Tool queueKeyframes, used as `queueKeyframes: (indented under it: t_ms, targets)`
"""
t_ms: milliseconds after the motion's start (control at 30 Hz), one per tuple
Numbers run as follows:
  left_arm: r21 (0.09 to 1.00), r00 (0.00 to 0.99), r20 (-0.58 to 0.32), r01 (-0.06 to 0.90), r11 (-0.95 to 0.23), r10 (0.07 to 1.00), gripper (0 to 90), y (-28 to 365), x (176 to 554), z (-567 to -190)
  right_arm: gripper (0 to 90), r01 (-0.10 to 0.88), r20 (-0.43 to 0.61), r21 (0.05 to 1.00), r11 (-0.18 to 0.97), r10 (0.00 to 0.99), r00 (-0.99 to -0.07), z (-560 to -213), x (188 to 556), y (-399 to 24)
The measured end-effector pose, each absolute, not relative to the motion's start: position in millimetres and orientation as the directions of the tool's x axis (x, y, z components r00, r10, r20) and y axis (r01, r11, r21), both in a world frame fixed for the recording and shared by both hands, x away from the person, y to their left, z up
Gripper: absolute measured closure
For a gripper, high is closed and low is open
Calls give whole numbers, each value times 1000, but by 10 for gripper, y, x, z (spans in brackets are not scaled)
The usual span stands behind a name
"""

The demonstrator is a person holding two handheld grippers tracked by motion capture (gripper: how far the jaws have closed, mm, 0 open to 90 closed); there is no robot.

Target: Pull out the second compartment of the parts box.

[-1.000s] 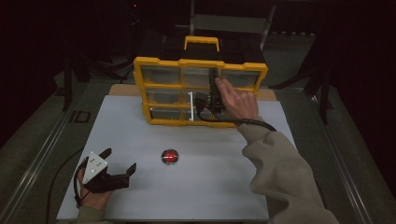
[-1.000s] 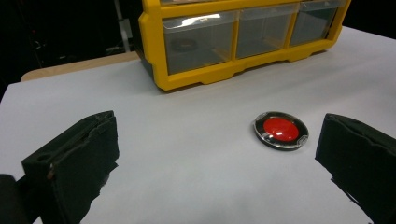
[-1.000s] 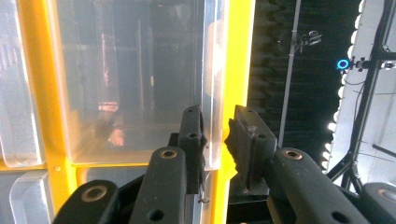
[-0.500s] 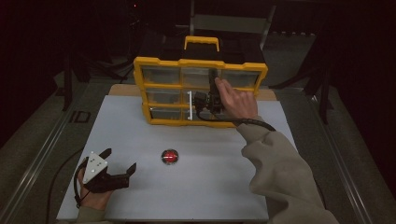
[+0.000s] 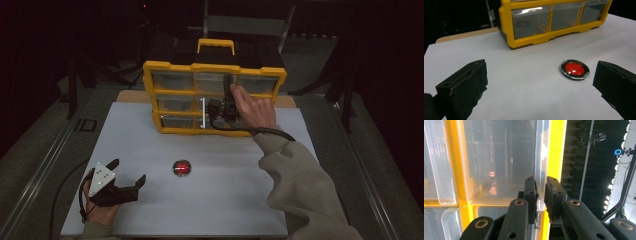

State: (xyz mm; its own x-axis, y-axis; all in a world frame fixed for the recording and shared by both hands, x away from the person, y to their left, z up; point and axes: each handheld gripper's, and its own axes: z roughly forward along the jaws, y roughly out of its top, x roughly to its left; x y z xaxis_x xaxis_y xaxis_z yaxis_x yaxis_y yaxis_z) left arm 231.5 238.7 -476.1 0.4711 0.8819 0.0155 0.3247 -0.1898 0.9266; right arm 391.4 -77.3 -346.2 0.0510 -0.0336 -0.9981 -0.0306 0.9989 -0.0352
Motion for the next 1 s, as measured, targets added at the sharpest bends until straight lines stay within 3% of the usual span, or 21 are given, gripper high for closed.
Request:
queueKeyframes:
  t_ms: [1000]
  targets:
    - [929,469,15,320,-185,883,0,2391,2313,-4760,797,-43,-999,-27,999,-26,30,-3428,3740,-781]
